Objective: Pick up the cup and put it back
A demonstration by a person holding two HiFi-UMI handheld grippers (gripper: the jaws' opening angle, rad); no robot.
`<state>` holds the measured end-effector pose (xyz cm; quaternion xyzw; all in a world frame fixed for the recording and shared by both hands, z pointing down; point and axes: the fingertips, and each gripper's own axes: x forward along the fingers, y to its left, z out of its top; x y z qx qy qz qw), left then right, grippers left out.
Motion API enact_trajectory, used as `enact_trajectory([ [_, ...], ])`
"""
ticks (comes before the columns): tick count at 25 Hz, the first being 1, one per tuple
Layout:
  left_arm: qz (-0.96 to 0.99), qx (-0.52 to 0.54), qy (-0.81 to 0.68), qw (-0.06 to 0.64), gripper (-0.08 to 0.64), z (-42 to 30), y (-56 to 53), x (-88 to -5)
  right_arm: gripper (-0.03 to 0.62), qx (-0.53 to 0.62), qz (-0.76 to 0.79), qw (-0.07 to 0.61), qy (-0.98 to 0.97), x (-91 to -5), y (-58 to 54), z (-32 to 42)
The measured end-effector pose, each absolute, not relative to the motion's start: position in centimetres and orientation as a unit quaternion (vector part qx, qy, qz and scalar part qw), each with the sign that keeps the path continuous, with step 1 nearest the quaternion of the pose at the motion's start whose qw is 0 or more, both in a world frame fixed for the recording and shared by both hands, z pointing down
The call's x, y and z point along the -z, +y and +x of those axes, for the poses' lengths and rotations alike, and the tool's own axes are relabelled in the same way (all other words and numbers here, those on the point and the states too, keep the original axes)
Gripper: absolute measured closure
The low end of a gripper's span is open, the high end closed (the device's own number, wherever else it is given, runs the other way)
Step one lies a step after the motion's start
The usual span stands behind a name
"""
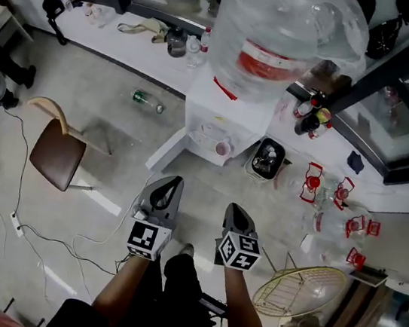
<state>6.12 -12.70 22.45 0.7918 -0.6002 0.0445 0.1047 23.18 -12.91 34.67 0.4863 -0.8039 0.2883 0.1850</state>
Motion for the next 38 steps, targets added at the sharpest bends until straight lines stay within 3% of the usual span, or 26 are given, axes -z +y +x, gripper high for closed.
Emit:
enact_trajectory([
  [9, 0.792, -0.04, -0.605, 0.076, 0.552, 5.6, -5.1, -12.5, 0.597, -0.246, 0.492, 0.133, -0.825, -21.1, -6.6, 23.4],
  [18, 0.821, -0.03, -0.565, 0.074, 0.552, 2.5, 0.3, -8.1, 0.597, -0.192, 0.519, 0.079, -0.829, -10.8, -0.4, 20.3],
  [38, 0.845, 0.001, -0.533, 0.043, 0.552, 2.3, 3.9, -5.5, 0.598, -0.165, 0.551, 0.049, -0.817, -7.1, 5.7, 20.0],
])
